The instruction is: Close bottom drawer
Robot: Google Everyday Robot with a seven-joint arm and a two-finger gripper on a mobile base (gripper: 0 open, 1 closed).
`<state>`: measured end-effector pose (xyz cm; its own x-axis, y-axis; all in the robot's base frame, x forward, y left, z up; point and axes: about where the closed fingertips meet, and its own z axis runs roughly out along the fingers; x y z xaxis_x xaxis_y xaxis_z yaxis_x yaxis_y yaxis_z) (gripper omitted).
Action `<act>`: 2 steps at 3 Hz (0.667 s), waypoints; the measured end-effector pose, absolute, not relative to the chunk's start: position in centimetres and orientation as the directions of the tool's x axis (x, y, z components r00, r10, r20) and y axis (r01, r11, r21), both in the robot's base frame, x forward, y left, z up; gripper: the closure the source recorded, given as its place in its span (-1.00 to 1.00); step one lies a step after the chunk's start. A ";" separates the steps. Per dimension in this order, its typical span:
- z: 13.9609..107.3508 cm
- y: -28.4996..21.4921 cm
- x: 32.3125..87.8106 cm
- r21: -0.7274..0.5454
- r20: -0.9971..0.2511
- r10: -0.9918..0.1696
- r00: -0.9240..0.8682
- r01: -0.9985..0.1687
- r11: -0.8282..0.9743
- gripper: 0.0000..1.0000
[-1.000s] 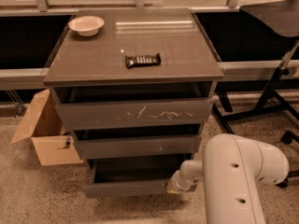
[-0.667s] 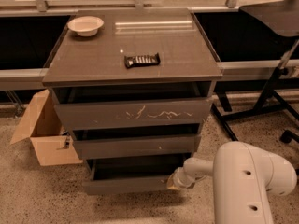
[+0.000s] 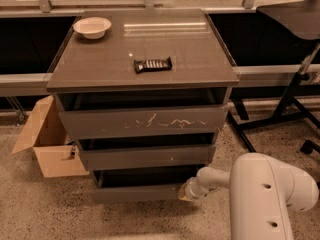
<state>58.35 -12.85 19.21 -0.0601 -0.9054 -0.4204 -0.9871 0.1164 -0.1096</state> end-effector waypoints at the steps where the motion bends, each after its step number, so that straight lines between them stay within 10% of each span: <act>1: 19.2 -12.9 58.4 -0.110 -0.420 -0.905 -0.060 -0.987 0.116 -0.19; 2: 19.2 -12.8 58.3 -0.109 -0.420 -0.905 -0.060 -0.987 0.116 -0.69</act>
Offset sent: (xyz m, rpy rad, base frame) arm 0.0000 0.0000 0.0000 0.0000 0.0000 0.0000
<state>58.35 -12.85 19.20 -0.0601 -0.9054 -0.4204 -0.9872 0.1164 -0.1094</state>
